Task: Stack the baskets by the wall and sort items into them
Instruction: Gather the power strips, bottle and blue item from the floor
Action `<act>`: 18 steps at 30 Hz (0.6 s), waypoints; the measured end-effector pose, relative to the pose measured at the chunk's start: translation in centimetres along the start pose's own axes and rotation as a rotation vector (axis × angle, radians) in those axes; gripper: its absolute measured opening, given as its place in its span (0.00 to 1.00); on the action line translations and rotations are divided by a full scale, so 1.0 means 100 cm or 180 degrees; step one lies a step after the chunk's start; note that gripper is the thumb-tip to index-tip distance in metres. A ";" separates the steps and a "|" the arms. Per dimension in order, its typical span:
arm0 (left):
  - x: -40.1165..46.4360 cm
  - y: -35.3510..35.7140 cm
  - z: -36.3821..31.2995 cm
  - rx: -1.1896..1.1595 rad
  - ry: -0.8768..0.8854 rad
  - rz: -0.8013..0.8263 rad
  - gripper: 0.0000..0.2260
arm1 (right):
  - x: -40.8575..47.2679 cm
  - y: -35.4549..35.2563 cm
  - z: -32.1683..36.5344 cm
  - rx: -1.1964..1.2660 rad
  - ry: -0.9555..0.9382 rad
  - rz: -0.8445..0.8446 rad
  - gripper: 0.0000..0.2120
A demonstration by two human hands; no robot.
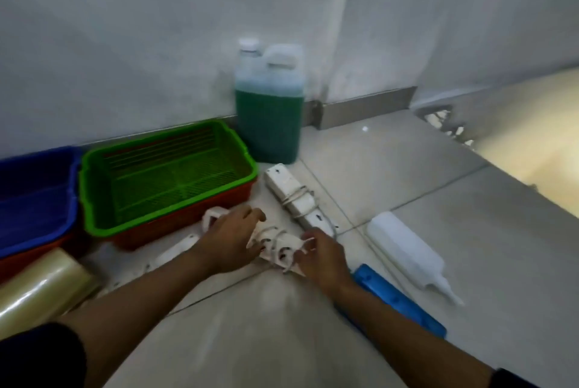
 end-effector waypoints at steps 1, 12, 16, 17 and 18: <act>0.016 0.009 -0.016 -0.0019 0.0119 0.0085 0.24 | 0.004 -0.023 -0.013 -0.0093 -0.0020 -0.0381 0.13; 0.059 0.068 -0.067 0.0430 0.1148 0.0275 0.23 | 0.046 -0.141 -0.129 -0.1768 0.1453 -0.0511 0.44; 0.054 0.064 -0.053 0.0348 0.0941 0.0285 0.28 | 0.048 -0.138 -0.125 -0.1564 0.1055 -0.0844 0.31; 0.053 0.061 -0.052 0.0307 0.0812 0.0322 0.31 | 0.046 -0.136 -0.117 -0.1368 0.0939 -0.1060 0.30; 0.053 0.058 -0.050 0.0218 0.0652 0.0363 0.33 | 0.043 -0.131 -0.104 -0.1128 0.0837 -0.1250 0.30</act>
Point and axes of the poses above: each hand's wrist, its own x-axis towards the middle knuckle, its own y-axis out of the palm, z = x × y, the point moved 2 cm from there along x, towards the middle knuckle, and after that the axes turned 6 degrees about y, right-handed, at the moved point
